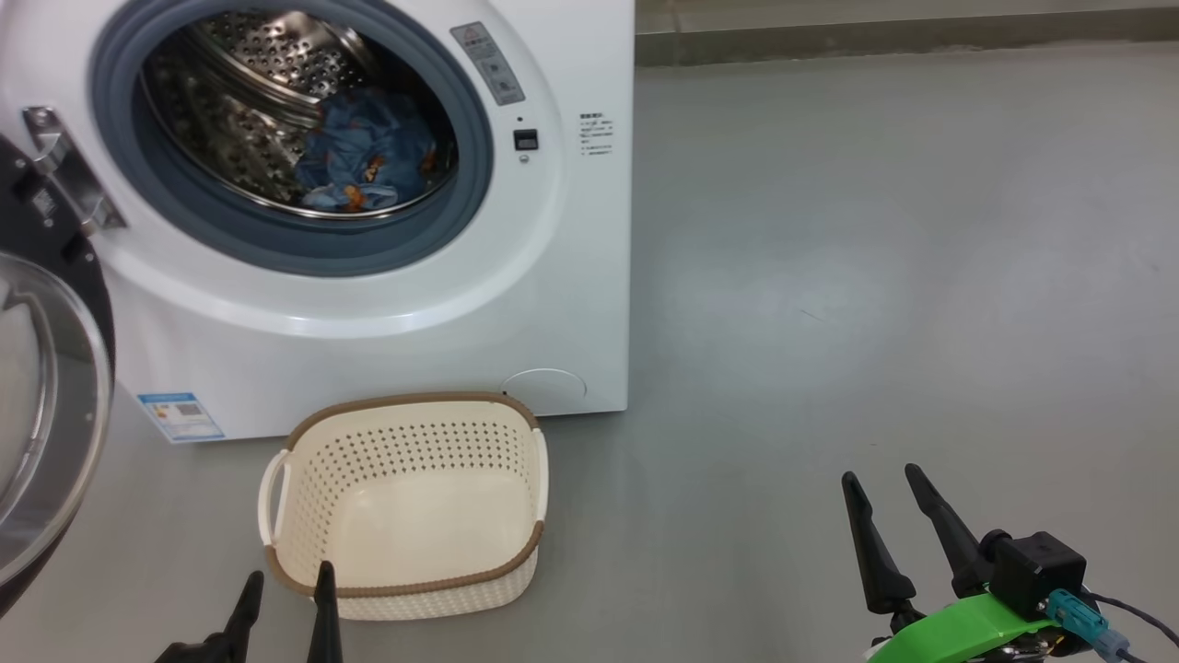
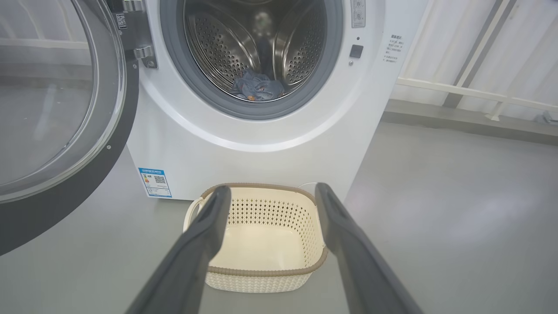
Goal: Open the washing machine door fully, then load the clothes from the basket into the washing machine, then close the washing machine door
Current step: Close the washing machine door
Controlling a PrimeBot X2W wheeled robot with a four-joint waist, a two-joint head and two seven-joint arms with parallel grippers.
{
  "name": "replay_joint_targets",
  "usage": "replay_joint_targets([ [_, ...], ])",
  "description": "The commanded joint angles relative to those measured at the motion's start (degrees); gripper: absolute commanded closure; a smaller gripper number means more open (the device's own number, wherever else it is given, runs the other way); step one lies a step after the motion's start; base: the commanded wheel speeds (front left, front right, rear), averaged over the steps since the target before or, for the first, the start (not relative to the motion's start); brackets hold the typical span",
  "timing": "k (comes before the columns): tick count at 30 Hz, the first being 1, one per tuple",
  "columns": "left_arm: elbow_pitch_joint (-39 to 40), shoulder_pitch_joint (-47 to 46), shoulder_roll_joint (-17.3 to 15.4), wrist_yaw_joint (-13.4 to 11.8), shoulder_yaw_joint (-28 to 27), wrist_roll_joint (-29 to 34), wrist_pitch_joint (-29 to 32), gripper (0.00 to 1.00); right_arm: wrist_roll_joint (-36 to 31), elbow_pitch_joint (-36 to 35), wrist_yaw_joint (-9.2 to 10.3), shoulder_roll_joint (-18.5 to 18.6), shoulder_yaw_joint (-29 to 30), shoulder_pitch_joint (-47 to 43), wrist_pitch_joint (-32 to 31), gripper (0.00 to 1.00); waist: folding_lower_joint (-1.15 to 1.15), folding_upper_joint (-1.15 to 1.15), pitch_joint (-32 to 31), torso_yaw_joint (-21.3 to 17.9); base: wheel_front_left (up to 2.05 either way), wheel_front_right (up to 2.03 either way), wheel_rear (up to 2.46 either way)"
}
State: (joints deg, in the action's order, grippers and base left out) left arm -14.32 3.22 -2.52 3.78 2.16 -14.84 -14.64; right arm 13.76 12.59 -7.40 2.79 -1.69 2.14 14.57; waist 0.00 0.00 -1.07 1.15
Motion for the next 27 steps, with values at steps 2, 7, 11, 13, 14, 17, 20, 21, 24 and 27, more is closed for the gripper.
replay_joint_targets([
  [2,1.40,-1.92,-0.36,-0.11,-1.93,0.72,-0.36,0.00,0.68,-1.52,-0.09,0.09,-1.98,1.19,0.43,0.00,0.00,0.00,0.01,1.59,0.00,0.00,0.00],
  [7,1.62,-1.65,-0.36,-0.39,-1.90,1.12,-0.36,0.00,1.24,-1.58,-0.09,0.09,-2.86,0.86,0.43,0.00,0.00,0.00,-0.07,4.54,0.00,0.00,0.00],
  [11,1.59,-1.29,-0.36,-0.36,-2.15,1.49,-0.36,0.00,1.56,-1.50,-0.09,0.09,-3.60,0.70,0.43,0.00,0.00,0.00,-0.29,6.78,0.00,0.00,0.00],
  [13,1.60,-1.07,-0.36,-0.26,-2.33,1.79,-0.36,0.00,1.80,-1.39,-0.09,0.09,-4.01,0.63,0.43,0.00,0.00,0.00,-0.47,8.42,0.00,0.00,0.00],
  [14,1.64,-0.90,-0.36,-0.18,-2.51,2.15,-0.36,0.00,2.04,-1.27,-0.09,0.09,-4.40,0.63,0.43,0.00,0.00,0.00,-0.68,10.18,0.00,0.00,0.00],
  [17,1.64,-0.78,-0.44,-0.10,-2.79,2.43,-0.36,0.00,2.37,-1.16,-0.09,0.09,-4.80,0.66,0.43,0.00,0.00,0.00,-0.92,11.95,0.00,0.00,0.00],
  [20,1.51,-0.67,-0.64,0.09,-3.13,2.69,-0.36,0.00,2.79,-0.96,-0.09,0.09,-5.36,0.73,0.43,0.00,0.00,0.00,-1.24,14.67,0.00,0.00,0.00],
  [21,1.38,-0.58,-0.70,0.14,-3.21,2.76,-0.36,0.00,2.96,-0.90,-0.09,0.09,-5.56,0.75,0.43,0.00,0.00,0.00,-1.37,15.55,0.00,0.00,0.00],
  [24,0.94,-0.34,-1.04,0.21,-3.53,2.98,-0.36,0.00,3.57,-0.77,-0.09,0.09,-6.04,0.83,0.43,0.00,0.00,0.00,-1.83,18.03,0.00,0.00,0.00],
  [27,0.79,-0.20,-1.27,0.29,-3.68,3.14,-0.36,0.00,4.09,-0.70,-0.09,0.09,-6.45,0.78,0.43,0.00,0.00,0.00,-2.27,20.35,0.00,0.00,0.00],
])
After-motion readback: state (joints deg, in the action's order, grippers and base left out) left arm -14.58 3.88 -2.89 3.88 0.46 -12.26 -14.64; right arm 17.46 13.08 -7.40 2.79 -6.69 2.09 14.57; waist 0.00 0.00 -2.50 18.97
